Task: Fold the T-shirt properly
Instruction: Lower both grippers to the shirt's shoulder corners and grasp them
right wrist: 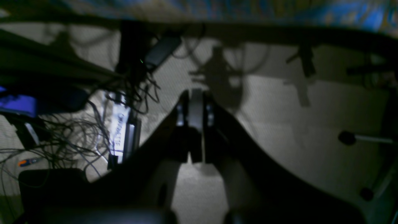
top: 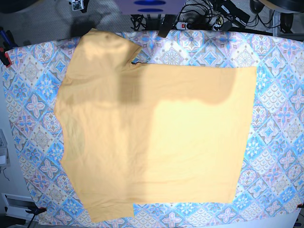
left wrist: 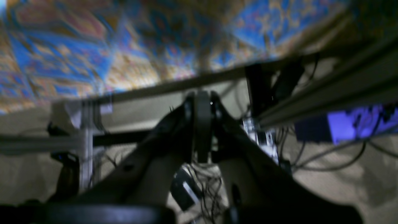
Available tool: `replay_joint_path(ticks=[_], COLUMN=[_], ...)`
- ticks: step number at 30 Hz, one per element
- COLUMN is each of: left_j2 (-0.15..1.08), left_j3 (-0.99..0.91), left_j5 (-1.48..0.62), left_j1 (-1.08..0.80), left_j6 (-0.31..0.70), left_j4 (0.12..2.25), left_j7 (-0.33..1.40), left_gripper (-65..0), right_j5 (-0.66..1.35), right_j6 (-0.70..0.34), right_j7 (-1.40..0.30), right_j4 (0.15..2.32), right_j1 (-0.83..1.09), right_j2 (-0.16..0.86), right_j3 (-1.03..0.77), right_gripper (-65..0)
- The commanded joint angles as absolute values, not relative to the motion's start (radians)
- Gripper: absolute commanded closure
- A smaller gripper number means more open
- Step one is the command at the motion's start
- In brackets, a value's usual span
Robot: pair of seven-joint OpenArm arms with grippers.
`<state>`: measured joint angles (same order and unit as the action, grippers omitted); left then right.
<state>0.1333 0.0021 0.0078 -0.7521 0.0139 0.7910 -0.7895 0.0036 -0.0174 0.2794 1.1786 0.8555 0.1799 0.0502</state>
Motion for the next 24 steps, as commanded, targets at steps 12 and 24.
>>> replay_joint_path(ticks=[12, 24], left_j2=[0.180, 0.189], left_j3=[-0.004, -0.079], left_j5=[-0.004, -0.054], left_j1=[-0.951, -0.987], left_j6=[0.010, 0.010], left_j4=[1.244, 1.630], left_j7=[-0.653, -0.323], left_gripper=[0.0, 0.0], right_j5=[0.007, -0.229], right_j6=[-0.013, -0.013], right_j7=[0.295, 0.205], right_j4=[1.391, 1.555], right_j1=[0.978, 0.992], right_j2=[0.185, 0.177], right_j3=[0.031, 0.005], right_gripper=[0.0, 0.0])
